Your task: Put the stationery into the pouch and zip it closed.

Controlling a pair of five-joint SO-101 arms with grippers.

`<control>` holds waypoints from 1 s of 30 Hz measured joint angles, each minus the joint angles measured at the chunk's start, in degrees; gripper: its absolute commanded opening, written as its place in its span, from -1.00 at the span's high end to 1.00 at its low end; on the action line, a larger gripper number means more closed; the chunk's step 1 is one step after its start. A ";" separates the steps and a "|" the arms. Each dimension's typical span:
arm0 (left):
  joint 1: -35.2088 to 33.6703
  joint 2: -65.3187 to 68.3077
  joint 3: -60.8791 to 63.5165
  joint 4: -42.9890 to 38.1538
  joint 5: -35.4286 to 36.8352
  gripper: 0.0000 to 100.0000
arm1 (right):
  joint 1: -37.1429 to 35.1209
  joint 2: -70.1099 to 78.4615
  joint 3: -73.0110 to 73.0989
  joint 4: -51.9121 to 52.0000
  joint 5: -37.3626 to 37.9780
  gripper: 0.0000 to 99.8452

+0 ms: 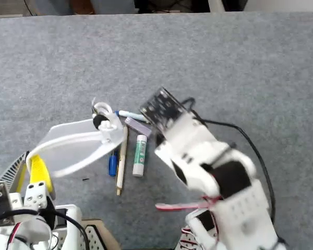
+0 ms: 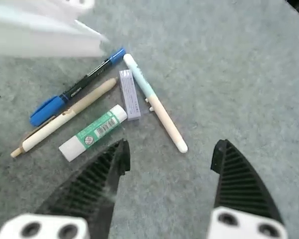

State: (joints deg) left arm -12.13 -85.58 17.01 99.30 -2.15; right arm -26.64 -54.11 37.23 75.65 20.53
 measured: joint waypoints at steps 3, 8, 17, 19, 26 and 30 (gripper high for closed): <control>-0.35 0.00 3.08 0.00 0.00 0.94 | 0.00 7.56 -1.93 -2.64 0.00 0.44; -0.35 0.09 7.82 0.00 0.00 0.94 | 0.00 21.10 -7.30 -4.57 1.32 0.44; -4.48 0.09 7.82 0.53 0.09 0.94 | -1.76 41.23 -15.38 -7.38 5.89 0.44; -5.27 0.09 7.82 0.53 0.09 0.94 | -1.76 45.45 -17.41 -7.56 5.89 0.44; -5.98 0.09 7.82 0.53 0.09 0.94 | -1.93 59.96 -26.55 -8.26 6.68 0.44; -5.98 0.09 7.82 0.53 0.09 0.94 | -1.93 67.25 -30.77 -8.26 7.12 0.44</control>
State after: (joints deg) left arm -18.11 -85.49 24.84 99.82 -2.07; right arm -28.57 13.14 6.46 67.38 27.65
